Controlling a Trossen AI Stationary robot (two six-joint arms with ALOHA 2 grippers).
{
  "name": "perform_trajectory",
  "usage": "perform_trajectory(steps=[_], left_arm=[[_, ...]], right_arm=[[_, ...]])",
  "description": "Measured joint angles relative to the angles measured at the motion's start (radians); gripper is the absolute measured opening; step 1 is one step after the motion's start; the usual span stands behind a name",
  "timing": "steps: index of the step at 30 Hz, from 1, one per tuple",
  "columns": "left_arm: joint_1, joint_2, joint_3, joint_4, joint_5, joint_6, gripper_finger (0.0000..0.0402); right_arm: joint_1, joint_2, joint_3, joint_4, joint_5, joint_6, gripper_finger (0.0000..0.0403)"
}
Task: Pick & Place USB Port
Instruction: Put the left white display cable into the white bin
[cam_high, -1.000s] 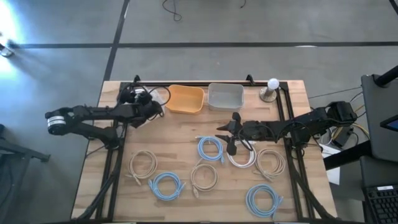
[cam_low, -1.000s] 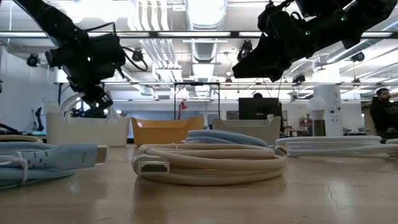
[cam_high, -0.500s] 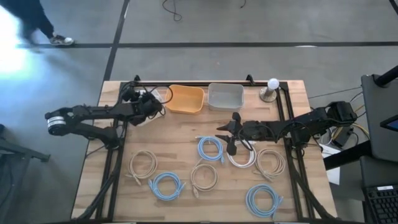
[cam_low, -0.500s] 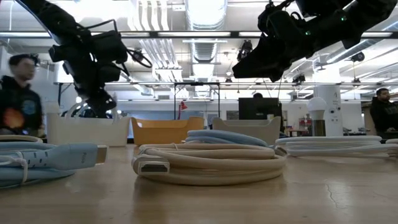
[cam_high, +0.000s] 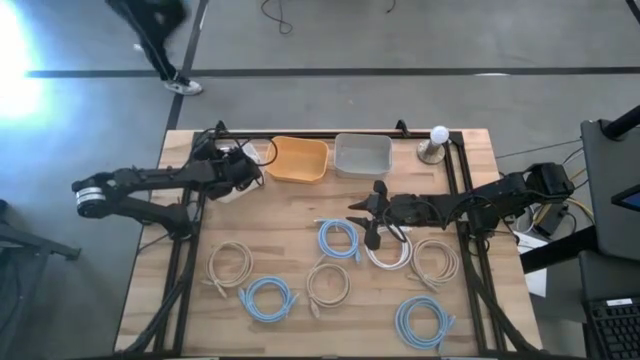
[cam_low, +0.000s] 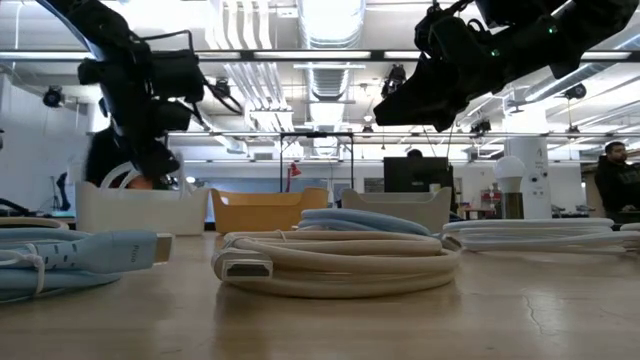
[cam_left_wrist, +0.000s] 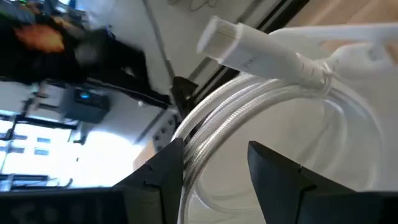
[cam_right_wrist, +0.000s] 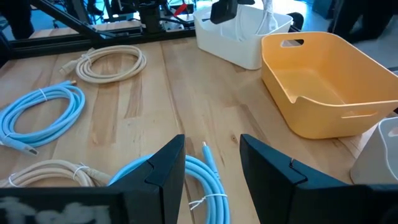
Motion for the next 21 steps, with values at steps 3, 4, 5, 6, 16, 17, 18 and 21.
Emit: perform_trajectory(steps=[3,4,5,6,16,17,18,21], left_arm=[[-0.001,0.0,0.031,-0.026,0.05,0.001,0.0165],[-0.002,0.0,0.04,-0.039,0.064,0.001,0.0165],[-0.002,0.0,0.051,-0.052,0.074,0.001,0.0165],[-0.002,0.0,0.062,-0.064,0.083,0.001,0.0165],[0.0,0.0,0.135,-0.263,0.229,-0.005,0.0165],[-0.001,0.0,0.145,-0.281,0.24,-0.008,0.0165],[-0.001,0.0,0.157,-0.298,0.249,-0.01,0.0165],[-0.001,0.0,0.203,-0.356,0.267,0.002,0.0165]], right_arm=[[0.0,0.0,0.0,0.0,0.0,0.0,0.015],[0.0,0.0,0.0,0.0,0.0,0.0,0.015],[0.0,0.0,0.0,0.0,0.0,0.0,0.015],[0.0,0.0,0.0,0.0,0.0,0.0,0.015],[0.0,0.0,0.0,0.0,0.0,0.0,0.015],[0.0,0.0,0.0,0.0,0.0,0.0,0.015],[0.0,0.0,0.0,0.0,0.0,0.0,0.015],[0.0,0.0,0.0,0.0,0.0,0.0,0.015]])
